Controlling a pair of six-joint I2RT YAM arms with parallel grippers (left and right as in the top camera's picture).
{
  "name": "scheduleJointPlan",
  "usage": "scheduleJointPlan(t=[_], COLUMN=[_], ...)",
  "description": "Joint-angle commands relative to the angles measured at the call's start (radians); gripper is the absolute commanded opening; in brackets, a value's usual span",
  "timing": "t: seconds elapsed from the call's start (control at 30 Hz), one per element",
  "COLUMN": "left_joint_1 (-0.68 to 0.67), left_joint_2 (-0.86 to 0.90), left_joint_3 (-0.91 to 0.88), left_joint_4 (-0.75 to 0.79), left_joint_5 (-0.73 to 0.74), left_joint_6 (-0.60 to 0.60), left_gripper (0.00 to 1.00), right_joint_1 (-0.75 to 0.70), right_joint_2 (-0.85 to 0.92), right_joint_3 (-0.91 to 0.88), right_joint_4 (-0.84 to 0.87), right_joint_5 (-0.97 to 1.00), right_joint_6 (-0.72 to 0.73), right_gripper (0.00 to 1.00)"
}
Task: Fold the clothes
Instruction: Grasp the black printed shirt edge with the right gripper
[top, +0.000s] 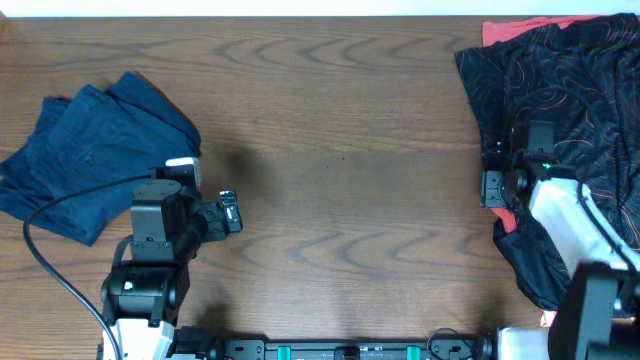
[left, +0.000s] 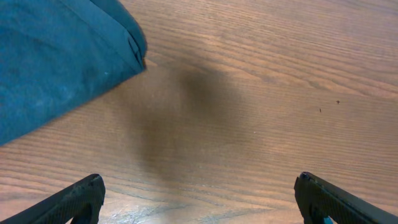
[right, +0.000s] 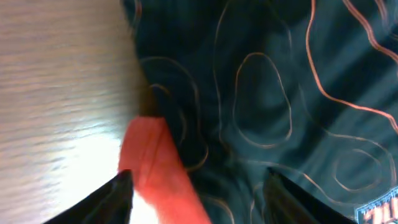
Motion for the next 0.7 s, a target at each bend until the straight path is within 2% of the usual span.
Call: scheduleJointPlan(t=[0.0, 0.1, 0.17, 0.23, 0.3, 0.33, 0.5, 0.67], left_joint_1=[-0.003, -0.003, -0.003, -0.003, -0.004, -0.004, -0.003, -0.003], left_joint_2=[-0.001, -0.001, -0.001, -0.001, -0.001, -0.001, -0.001, -0.001], left_joint_3=[0.022, 0.022, 0.022, 0.022, 0.022, 0.022, 0.022, 0.022], left_joint_4=[-0.001, -0.001, -0.001, -0.001, -0.001, -0.001, 0.001, 0.01], left_joint_5=[0.003, 0.003, 0.003, 0.003, 0.003, 0.003, 0.003, 0.003], left_joint_6=[-0.002, -0.002, -0.002, -0.002, -0.002, -0.002, -0.002, -0.002], left_gripper=[0.98, 0.98, 0.98, 0.98, 0.98, 0.98, 0.98, 0.98], right_joint_1=[-0.03, -0.045, -0.052, -0.055, -0.055, -0.055, -0.055, -0.042], right_joint_2=[0.054, 0.075, 0.077, 0.077, 0.077, 0.077, 0.059, -0.045], right_joint_3=[0.014, 0.014, 0.014, 0.014, 0.014, 0.014, 0.035, 0.185], right_joint_4=[0.029, 0.054, 0.067, 0.076, 0.076, 0.076, 0.061, -0.051], right_joint_5=[0.047, 0.047, 0.047, 0.043, 0.043, 0.042, -0.06, -0.344], right_joint_6=[0.016, 0.035, 0.05, 0.05, 0.05, 0.05, 0.05, 0.045], right_gripper=[0.56, 0.46, 0.28, 0.24, 0.04, 0.01, 0.01, 0.01])
